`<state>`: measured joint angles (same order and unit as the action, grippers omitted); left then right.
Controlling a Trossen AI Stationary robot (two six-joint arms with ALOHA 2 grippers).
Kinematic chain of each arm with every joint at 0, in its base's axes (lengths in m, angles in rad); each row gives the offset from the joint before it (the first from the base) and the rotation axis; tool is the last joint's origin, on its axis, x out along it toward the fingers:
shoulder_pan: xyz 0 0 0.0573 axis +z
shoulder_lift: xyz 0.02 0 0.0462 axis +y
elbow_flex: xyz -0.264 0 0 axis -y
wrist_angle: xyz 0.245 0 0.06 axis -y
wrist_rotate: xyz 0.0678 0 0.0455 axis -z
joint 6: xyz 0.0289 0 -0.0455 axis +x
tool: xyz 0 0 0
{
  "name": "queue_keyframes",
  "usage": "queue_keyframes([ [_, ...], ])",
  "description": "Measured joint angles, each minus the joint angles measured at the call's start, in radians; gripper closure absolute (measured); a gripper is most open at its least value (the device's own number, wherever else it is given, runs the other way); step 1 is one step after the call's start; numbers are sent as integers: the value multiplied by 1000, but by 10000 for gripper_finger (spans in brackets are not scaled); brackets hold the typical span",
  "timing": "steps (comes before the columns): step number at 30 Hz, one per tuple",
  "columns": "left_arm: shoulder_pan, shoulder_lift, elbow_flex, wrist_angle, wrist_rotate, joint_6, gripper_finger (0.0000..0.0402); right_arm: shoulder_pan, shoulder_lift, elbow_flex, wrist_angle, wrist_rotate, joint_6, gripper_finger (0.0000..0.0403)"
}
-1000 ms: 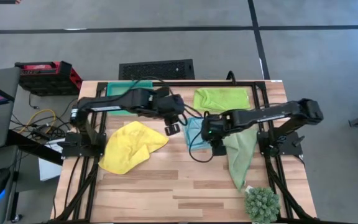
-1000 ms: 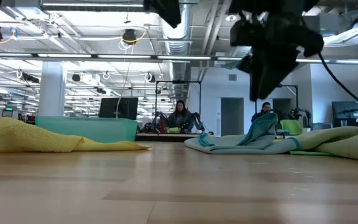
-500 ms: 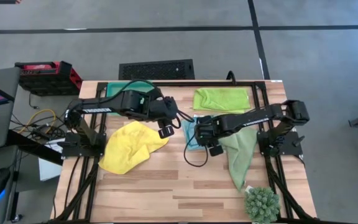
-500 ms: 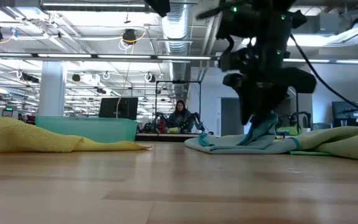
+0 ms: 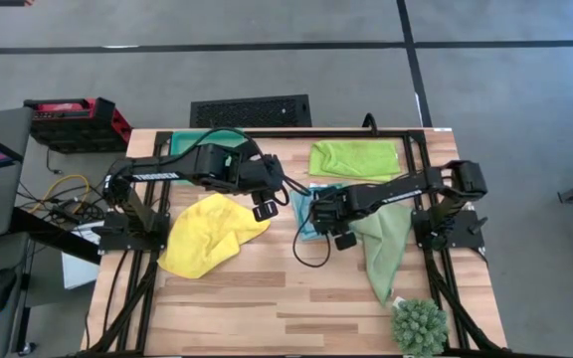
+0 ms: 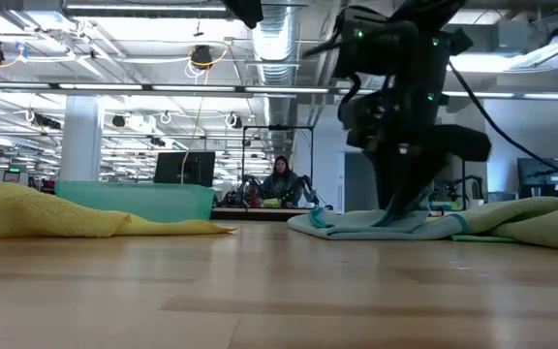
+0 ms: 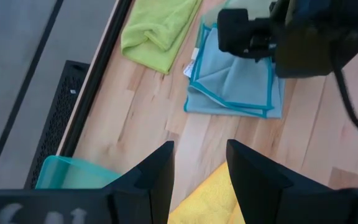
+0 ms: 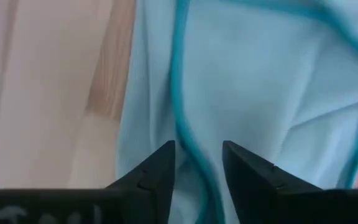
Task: Fold microfiber towels
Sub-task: Fold the blue microfiber towel
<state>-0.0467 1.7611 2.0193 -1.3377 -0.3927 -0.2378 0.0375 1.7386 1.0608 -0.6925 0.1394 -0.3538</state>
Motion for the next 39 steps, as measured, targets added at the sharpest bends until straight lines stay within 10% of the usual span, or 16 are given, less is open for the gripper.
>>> queue_keyframes([
  [11, 0, 0, 0, -10, 0, 2, 263, -46, 2, 0, -3, 0, 73, 390],
  [39, 0, 0, 0, -19, 17, -2, 263, -287, -132, 1, -119, -17, 837, 397],
])
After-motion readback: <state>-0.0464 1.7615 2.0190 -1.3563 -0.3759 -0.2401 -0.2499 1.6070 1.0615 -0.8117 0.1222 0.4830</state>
